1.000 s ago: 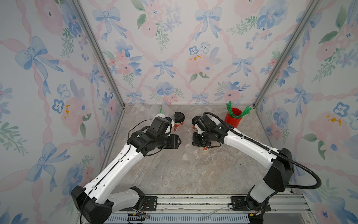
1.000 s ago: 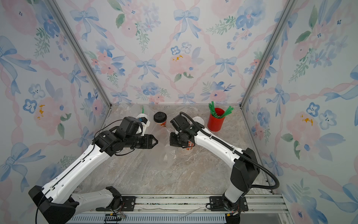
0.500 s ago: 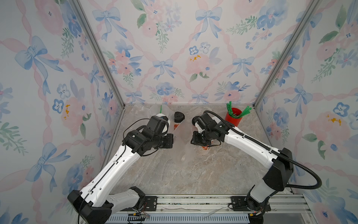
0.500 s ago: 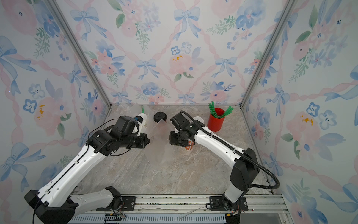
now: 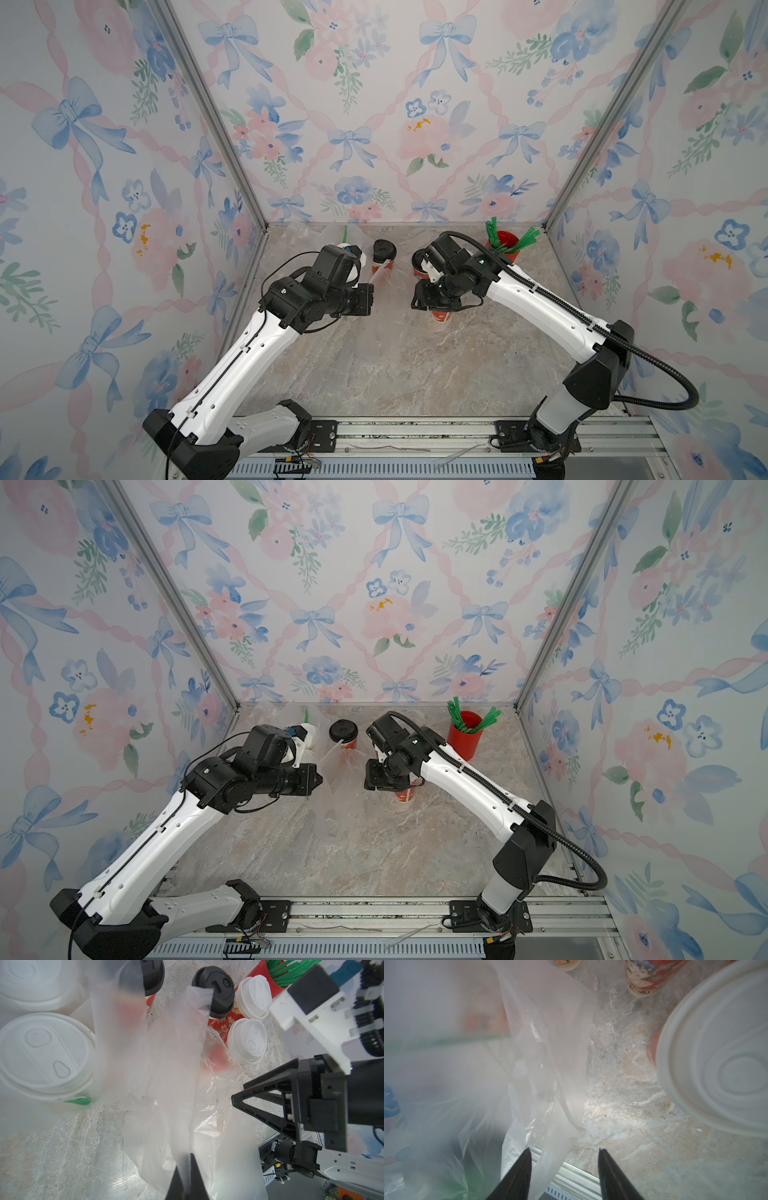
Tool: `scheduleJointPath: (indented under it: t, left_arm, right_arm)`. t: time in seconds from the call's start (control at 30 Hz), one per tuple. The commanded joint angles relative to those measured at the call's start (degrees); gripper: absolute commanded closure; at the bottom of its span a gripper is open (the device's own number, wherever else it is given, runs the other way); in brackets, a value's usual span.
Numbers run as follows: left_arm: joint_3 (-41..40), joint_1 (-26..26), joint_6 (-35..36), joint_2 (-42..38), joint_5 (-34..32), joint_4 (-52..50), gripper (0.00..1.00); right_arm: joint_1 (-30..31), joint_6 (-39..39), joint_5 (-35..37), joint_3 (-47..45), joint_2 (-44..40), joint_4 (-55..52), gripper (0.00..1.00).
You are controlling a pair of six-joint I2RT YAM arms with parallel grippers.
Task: Pack milk tea into plastic carrier bags
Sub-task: Adjust the plastic carrier bag at the center of the board.
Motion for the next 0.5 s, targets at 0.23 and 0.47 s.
scheduleJointPath:
  t: [0.23, 0.47]
  left_arm:
    - [-0.6, -0.2, -0.7, -0.3, 0.1, 0.5, 0.92]
    - [-1.0, -0.2, -0.4, -0.6, -0.4, 0.7, 0.98]
  right_arm:
    - [1.3, 0.3, -5.5, 1.6, 1.0, -1.0, 0.67]
    - [1.4, -1.6, 0.9, 7.5, -0.5, -7.0, 1.00]
